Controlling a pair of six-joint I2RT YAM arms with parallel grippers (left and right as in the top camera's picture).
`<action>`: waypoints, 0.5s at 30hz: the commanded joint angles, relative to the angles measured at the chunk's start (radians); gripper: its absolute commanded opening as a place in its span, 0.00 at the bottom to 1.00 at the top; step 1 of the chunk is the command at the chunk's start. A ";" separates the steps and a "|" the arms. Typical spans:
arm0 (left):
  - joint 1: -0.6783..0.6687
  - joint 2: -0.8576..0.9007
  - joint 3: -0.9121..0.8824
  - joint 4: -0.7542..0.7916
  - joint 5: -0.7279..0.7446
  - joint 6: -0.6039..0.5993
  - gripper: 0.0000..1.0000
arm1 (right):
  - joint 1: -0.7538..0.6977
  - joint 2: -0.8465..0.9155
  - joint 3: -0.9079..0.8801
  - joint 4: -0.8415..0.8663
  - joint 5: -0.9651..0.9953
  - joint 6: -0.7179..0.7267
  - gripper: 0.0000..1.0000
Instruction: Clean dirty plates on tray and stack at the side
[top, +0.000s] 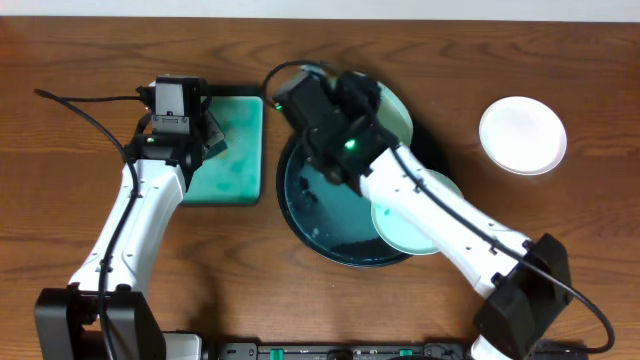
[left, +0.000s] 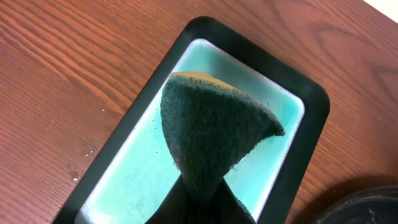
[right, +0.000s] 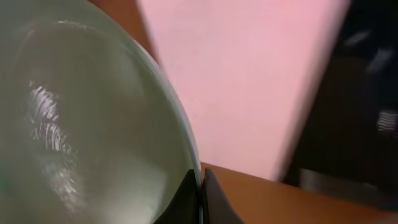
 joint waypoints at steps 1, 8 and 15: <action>0.005 0.008 -0.010 -0.006 -0.015 -0.005 0.07 | 0.057 -0.003 0.013 0.078 0.256 -0.214 0.01; 0.005 0.008 -0.010 -0.009 -0.015 -0.005 0.07 | 0.106 -0.003 0.013 0.155 0.304 -0.378 0.01; 0.005 0.008 -0.010 -0.013 -0.015 -0.005 0.07 | 0.076 -0.003 0.012 0.124 0.194 -0.226 0.01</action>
